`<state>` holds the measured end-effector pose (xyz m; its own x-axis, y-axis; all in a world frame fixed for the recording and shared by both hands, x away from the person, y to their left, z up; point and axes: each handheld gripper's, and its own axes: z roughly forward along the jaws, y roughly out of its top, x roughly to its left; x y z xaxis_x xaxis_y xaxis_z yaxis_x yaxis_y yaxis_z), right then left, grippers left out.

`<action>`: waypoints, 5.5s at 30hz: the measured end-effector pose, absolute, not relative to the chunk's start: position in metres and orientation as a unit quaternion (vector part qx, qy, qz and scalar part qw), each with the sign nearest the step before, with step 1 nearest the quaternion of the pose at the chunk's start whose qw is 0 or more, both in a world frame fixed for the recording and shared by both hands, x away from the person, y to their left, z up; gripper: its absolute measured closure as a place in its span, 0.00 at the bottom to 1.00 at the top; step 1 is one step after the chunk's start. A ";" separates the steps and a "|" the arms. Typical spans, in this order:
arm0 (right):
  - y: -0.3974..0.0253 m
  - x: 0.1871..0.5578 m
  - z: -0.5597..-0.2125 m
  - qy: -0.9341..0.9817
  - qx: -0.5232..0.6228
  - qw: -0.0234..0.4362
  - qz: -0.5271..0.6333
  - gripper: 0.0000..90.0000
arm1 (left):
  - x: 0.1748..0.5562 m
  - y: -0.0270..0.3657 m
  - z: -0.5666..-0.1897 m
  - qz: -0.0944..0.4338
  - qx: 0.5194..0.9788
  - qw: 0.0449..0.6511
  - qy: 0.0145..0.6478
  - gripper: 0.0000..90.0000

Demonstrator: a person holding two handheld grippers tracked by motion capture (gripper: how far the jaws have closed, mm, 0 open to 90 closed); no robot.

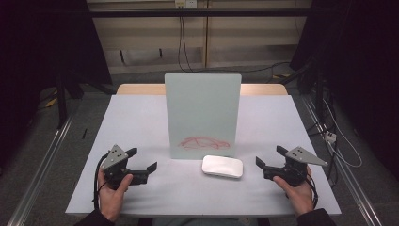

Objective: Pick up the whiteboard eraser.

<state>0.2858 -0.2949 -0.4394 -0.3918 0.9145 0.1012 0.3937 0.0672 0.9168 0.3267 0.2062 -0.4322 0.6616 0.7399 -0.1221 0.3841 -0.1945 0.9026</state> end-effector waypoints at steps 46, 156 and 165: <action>-0.263 0.290 -0.437 0.761 0.418 0.170 0.466 0.13 | 0.327 0.207 -0.434 0.162 0.758 0.508 0.377 0.05; -0.178 0.355 -0.438 0.935 0.169 0.073 0.303 0.35 | 0.329 0.203 -0.438 0.147 0.771 0.500 0.366 0.05; -0.181 0.351 -0.433 0.928 0.181 0.077 0.318 0.35 | 0.329 0.203 -0.438 0.146 0.771 0.500 0.367 0.05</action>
<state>0.3512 -0.1809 -0.4335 -0.9226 0.3848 -0.0267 0.2875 0.7323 0.6174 0.3286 0.2027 -0.4379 0.6884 0.7116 -0.1409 0.4191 -0.2315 0.8779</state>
